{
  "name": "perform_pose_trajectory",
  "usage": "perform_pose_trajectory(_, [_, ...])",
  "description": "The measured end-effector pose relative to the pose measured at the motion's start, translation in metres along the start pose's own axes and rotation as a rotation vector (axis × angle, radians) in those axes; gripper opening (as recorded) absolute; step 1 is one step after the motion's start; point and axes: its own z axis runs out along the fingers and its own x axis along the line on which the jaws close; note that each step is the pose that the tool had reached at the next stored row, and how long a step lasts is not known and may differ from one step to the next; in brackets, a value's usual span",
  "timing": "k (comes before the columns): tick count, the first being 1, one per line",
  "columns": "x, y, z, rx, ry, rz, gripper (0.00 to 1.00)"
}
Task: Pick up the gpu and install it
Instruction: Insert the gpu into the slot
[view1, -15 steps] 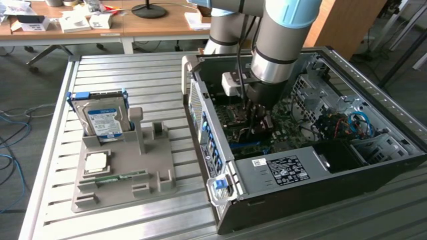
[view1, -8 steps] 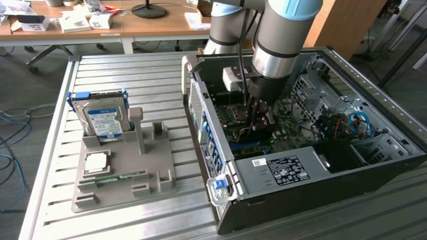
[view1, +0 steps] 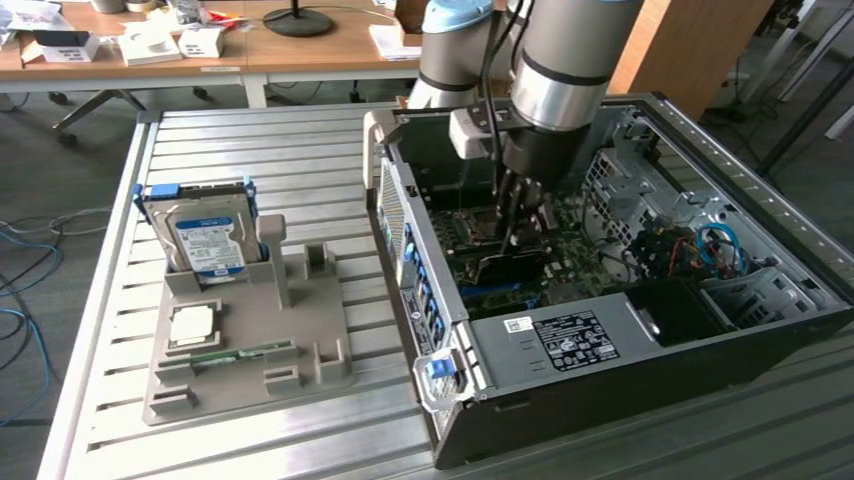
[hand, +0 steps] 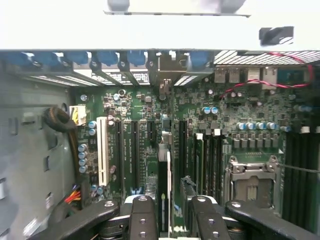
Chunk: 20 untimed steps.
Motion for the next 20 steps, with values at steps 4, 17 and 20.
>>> perform_pose_trajectory(4, [0.0, -0.0004, -0.0174, 0.0001, 0.0001, 0.0, 0.33])
perform_pose_trajectory(17, [-0.002, -0.0014, -0.0678, 0.0018, 0.0001, 0.0, 0.33])
perform_pose_trajectory(20, [-0.002, -0.0016, -0.0762, 0.0023, 0.0, 0.0, 0.33])
